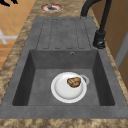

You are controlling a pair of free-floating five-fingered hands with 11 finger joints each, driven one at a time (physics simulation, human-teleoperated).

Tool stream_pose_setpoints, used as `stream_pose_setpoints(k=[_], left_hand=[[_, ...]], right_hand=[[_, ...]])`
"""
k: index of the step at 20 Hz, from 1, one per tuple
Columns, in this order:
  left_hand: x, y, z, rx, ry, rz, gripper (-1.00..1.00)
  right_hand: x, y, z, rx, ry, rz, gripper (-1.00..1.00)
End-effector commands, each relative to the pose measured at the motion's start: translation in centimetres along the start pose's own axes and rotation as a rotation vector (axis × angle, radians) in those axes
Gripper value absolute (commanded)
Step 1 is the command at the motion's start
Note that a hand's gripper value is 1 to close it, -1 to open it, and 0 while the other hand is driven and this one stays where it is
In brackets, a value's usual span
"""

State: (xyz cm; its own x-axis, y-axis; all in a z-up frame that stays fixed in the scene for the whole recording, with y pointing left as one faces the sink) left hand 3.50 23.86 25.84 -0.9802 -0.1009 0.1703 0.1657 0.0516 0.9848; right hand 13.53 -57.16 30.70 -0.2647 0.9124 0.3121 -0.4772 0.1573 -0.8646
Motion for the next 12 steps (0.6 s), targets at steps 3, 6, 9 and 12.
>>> stream_pose_setpoints(k=[3, 6, 9, 12], left_hand=[[0.0, 0.0, 0.0, 0.0, 0.0, 0.0, 0.0], [0.0, 0.0, 0.0, 0.0, 0.0, 0.0, 0.0], [0.0, 0.0, 0.0, 0.0, 0.0, 0.0, 0.0], [0.0, 0.0, 0.0, 0.0, 0.0, 0.0, 0.0]], right_hand=[[-5.3, 2.8, -1.7, -0.06, 0.004, -0.019, 1.0], [-8.0, 4.3, -2.9, -0.061, 0.006, -0.018, 1.0], [-10.6, 5.7, -4.2, -0.057, 0.012, -0.017, 1.0], [-12.9, 6.5, -6.3, -0.042, 0.015, -0.019, 1.0]])
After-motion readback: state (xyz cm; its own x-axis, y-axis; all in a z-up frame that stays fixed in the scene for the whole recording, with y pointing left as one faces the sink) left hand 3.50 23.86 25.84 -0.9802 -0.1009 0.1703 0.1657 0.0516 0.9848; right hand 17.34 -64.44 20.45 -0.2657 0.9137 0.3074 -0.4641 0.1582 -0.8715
